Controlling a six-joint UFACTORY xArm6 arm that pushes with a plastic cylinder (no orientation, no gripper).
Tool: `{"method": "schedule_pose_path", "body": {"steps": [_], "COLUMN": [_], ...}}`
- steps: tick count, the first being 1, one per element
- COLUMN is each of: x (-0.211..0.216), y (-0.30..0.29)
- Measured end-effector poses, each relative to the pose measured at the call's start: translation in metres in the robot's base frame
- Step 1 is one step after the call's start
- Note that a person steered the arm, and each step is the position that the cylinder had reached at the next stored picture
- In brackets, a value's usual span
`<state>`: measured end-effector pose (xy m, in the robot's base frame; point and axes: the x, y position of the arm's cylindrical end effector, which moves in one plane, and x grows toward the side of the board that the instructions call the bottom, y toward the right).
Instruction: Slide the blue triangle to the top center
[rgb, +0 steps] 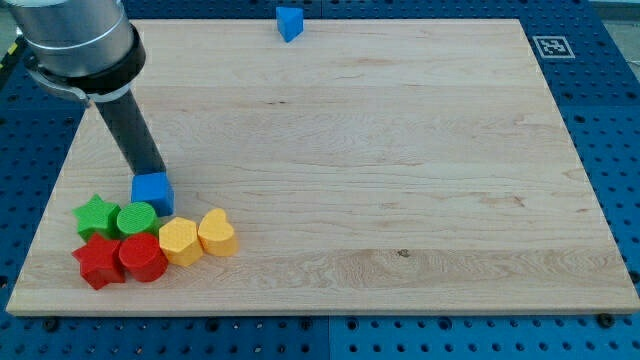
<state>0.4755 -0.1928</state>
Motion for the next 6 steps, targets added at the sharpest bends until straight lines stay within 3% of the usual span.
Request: {"method": "schedule_pose_path", "body": {"steps": [3,4,6], "x": [-0.226,-0.283,-0.284], "y": [0.000,0.011,0.019]}}
